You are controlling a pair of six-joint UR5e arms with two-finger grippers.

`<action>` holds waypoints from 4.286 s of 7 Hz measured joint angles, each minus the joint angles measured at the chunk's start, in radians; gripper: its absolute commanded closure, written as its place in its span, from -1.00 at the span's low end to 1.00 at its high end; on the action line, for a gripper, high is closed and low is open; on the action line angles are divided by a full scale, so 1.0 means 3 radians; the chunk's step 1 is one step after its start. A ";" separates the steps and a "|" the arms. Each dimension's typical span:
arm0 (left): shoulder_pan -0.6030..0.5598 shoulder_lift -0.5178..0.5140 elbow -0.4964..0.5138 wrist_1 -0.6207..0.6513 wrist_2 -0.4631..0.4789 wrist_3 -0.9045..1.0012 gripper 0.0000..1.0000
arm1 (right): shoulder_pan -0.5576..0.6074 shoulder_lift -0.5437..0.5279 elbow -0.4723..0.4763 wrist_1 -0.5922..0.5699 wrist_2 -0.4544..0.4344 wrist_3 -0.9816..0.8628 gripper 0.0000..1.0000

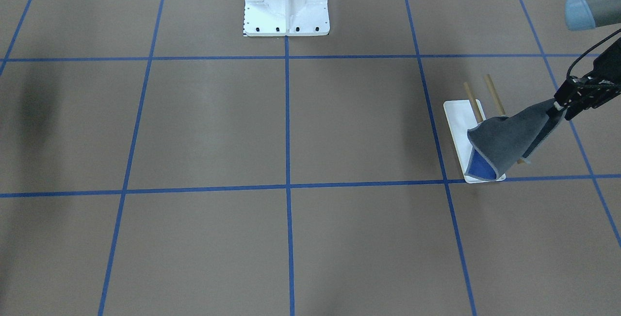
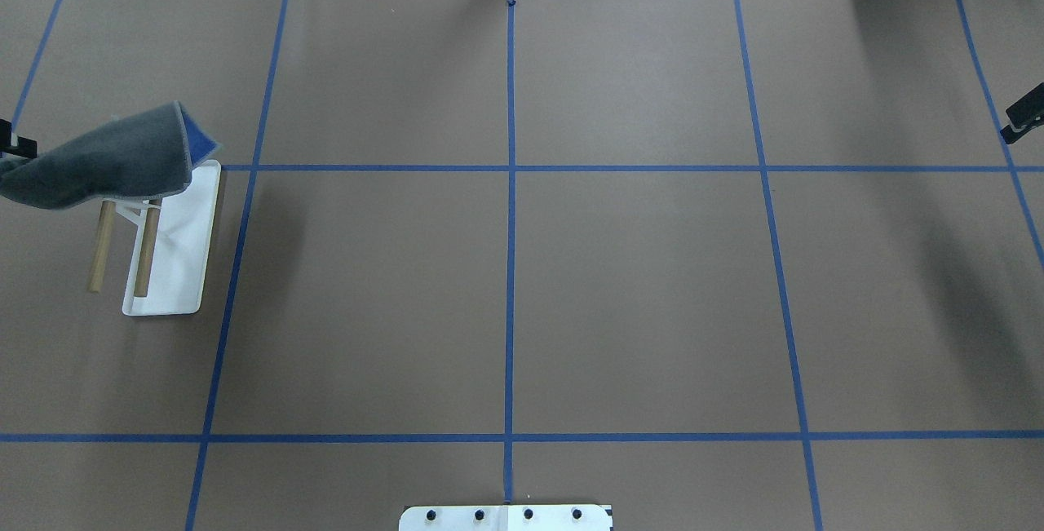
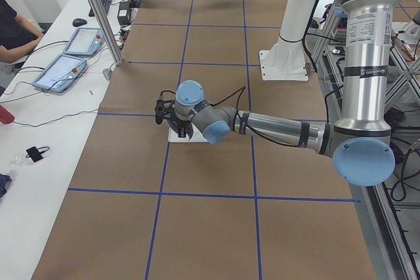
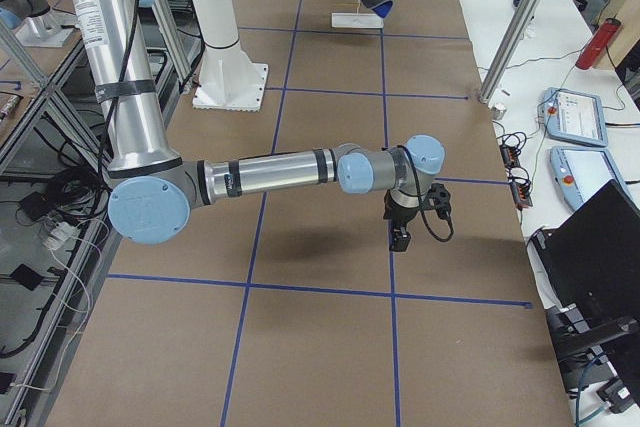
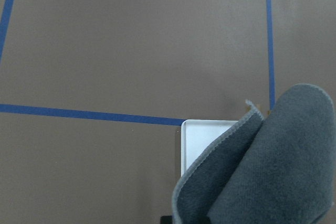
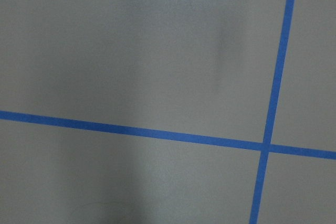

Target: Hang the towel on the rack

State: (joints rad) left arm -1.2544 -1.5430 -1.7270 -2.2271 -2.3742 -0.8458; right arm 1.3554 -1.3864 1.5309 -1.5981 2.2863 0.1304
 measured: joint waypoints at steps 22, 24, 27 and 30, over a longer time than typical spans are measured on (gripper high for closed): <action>-0.1079 -0.0467 0.0623 0.1962 0.0102 0.2944 -0.97 | 0.0586 -0.0412 -0.0101 0.0168 0.0503 -0.0029 -1.00; -0.1076 -0.0470 0.0623 0.1963 0.0113 0.2942 -0.97 | 0.0593 -0.0402 -0.0075 0.0143 0.0461 -0.0029 -1.00; -0.1072 -0.0460 0.0622 0.1956 0.0113 0.2943 -0.97 | 0.0566 -0.0403 -0.0060 0.0034 0.0243 -0.0038 -1.00; -0.1070 -0.0454 0.0618 0.1949 0.0108 0.2946 -0.97 | 0.0578 -0.0418 -0.0058 0.0020 0.0229 -0.0040 -1.00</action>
State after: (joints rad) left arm -1.5754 -1.6793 -1.5416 -1.6423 -2.3419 0.0380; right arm 1.5288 -1.5117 1.5135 -1.5921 2.3548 0.1184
